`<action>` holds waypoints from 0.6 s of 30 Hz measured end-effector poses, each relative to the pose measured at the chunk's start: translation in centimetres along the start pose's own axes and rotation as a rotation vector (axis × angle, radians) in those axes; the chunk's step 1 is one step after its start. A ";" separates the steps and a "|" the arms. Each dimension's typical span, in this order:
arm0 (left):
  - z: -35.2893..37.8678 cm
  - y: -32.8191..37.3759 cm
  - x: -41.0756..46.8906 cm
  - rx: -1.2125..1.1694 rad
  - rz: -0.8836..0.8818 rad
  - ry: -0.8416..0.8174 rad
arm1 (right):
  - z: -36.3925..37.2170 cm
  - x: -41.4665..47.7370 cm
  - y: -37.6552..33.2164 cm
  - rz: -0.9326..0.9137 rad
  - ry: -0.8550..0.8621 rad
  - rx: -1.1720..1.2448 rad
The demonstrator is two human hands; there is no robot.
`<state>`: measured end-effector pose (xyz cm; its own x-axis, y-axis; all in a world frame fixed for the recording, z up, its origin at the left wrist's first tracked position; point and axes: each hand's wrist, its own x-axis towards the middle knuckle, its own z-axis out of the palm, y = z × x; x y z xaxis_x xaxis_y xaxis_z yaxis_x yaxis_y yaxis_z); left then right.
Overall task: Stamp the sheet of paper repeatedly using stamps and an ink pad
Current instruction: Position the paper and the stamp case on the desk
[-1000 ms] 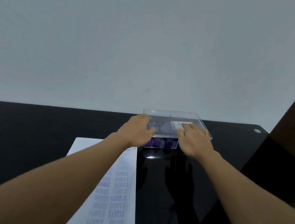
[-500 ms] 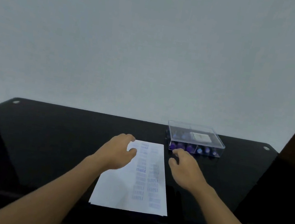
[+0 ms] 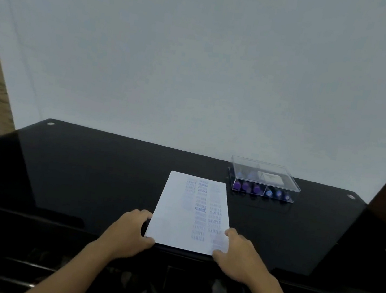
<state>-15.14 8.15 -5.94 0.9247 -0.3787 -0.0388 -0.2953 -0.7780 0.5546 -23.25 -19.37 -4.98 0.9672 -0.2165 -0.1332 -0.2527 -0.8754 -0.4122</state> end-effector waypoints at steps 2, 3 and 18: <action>0.4 -0.2 -0.4 -0.024 0.009 0.032 | 0.7 -0.5 0.1 -0.024 0.026 -0.027; 0.5 -0.3 -0.4 -0.036 0.013 0.047 | 1.0 -0.7 0.1 -0.036 0.042 -0.041; 1.7 -1.7 1.8 0.039 0.068 0.164 | 2.0 1.0 1.5 -0.121 0.197 -0.178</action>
<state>-13.32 7.96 -8.38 0.9281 -0.3470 0.1354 -0.3648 -0.7733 0.5186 -22.77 -20.04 -7.51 0.9811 -0.1705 0.0919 -0.1433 -0.9582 -0.2477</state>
